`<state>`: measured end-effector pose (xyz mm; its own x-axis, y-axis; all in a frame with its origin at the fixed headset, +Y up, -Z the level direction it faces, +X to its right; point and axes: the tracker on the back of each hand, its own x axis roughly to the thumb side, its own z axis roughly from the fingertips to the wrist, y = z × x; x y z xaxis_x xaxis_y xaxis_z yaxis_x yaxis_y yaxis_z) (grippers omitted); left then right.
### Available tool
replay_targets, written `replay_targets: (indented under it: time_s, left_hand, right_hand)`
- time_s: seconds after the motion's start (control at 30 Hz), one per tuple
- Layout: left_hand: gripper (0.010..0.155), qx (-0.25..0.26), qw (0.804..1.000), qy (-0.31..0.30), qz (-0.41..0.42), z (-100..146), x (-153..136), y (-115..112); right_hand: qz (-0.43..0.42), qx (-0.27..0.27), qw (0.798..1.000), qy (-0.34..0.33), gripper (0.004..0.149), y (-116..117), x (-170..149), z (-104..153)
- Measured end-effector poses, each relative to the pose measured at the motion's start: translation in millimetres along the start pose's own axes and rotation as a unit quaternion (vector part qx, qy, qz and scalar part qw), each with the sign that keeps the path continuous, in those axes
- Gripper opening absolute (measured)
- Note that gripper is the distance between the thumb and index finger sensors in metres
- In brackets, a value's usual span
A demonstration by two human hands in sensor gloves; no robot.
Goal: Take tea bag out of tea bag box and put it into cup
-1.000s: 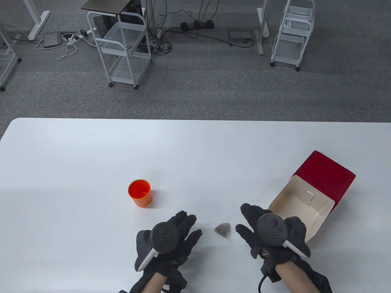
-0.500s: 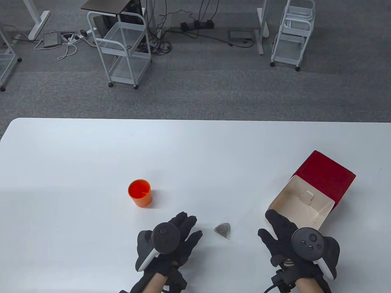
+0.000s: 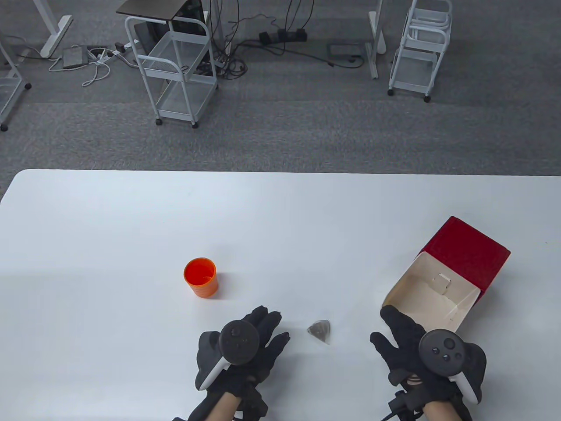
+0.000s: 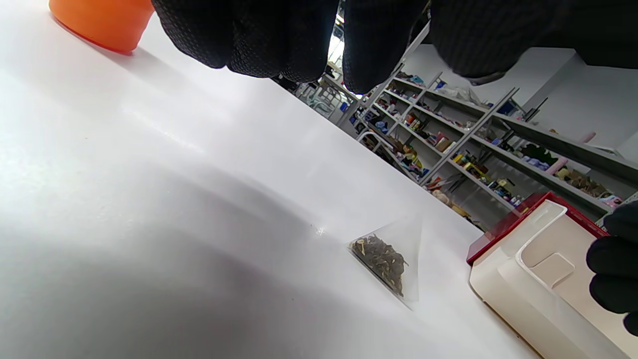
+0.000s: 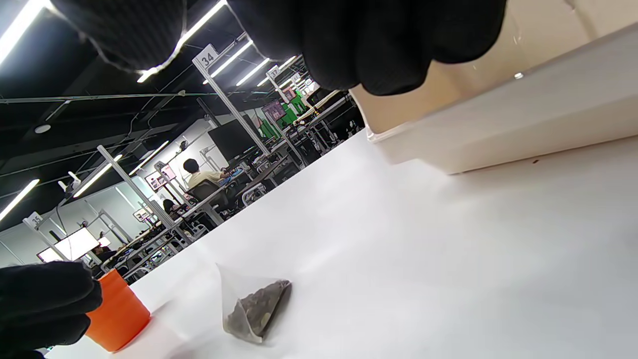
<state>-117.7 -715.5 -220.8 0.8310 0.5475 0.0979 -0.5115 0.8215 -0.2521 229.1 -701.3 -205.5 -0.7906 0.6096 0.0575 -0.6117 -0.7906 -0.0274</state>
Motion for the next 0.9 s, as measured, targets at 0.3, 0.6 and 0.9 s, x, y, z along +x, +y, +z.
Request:
replay_targets:
  time_s: [0.3,0.6,0.9]
  left_hand:
    - [0.065,-0.007,0.999,0.001,-0.042,-11.5,23.2,2.4]
    - [0.066,-0.019,0.988,0.047,-0.147,-48.4,61.5,-16.2]
    - [0.064,-0.062,0.973,0.067,-0.214,-70.7,79.5,-60.5]
  right_hand:
    - [0.011,-0.004,1.000,-0.001,0.068,-2.0,-1.7,-0.4]
    - [0.018,0.003,1.000,0.004,0.068,-0.8,-2.2,-1.1]
    - [0.024,0.002,1.000,0.001,0.068,-0.8,-2.2,-1.0]
